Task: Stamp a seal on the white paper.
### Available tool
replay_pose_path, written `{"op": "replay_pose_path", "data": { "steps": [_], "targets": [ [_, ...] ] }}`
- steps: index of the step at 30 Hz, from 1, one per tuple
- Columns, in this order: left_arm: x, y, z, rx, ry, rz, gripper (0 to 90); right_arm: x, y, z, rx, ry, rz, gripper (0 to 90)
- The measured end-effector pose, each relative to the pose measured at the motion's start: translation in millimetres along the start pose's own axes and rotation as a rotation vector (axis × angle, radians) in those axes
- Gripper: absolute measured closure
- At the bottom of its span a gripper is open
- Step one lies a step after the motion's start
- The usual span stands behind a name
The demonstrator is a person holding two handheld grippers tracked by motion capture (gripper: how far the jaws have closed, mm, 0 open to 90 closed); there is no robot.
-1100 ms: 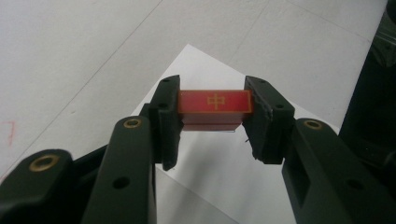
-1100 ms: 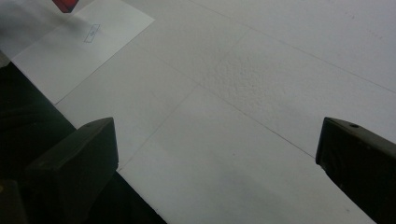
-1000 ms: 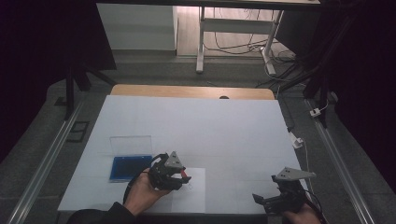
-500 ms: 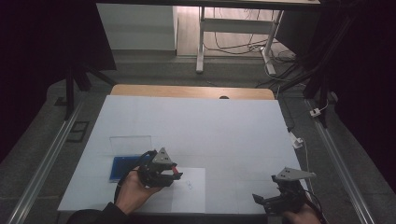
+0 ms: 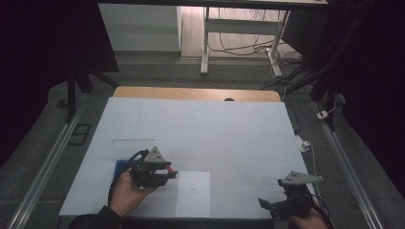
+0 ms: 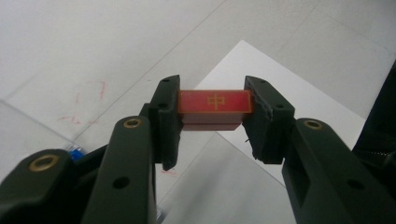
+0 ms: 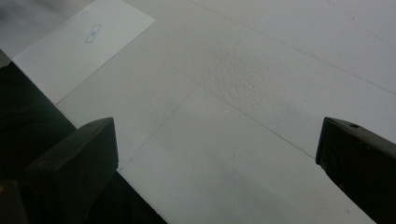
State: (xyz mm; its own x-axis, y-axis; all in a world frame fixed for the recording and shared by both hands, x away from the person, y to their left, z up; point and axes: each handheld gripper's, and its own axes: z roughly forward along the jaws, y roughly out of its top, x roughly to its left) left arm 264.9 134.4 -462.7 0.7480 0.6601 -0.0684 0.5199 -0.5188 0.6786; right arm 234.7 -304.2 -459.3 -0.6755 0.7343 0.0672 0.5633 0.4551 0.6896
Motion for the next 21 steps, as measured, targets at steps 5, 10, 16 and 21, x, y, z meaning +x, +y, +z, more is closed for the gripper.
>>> {"op": "replay_pose_path", "data": {
  "steps": [5, 10, 16, 21],
  "targets": [
    [4.7, -3.7, -4.7, -0.007, 0.009, -0.017, 58.4, 0.0, 0.0, -0.1, -0.002, -0.001, 0.001, 0.0],
    [9.4, -7.5, -9.8, -0.015, 0.015, -0.039, 58.4, 0.0, 0.0, -0.2, -0.003, -0.001, 0.002, 0.0],
    [14.9, -12.1, -15.5, -0.026, 0.022, -0.063, 58.4, 0.1, 0.1, -0.3, -0.003, -0.001, 0.006, 0.0],
    [18.9, -15.4, -19.9, -0.033, 0.033, -0.078, 58.4, 0.1, 0.1, -0.3, -0.003, -0.001, 0.007, 0.0]
  ]
}}
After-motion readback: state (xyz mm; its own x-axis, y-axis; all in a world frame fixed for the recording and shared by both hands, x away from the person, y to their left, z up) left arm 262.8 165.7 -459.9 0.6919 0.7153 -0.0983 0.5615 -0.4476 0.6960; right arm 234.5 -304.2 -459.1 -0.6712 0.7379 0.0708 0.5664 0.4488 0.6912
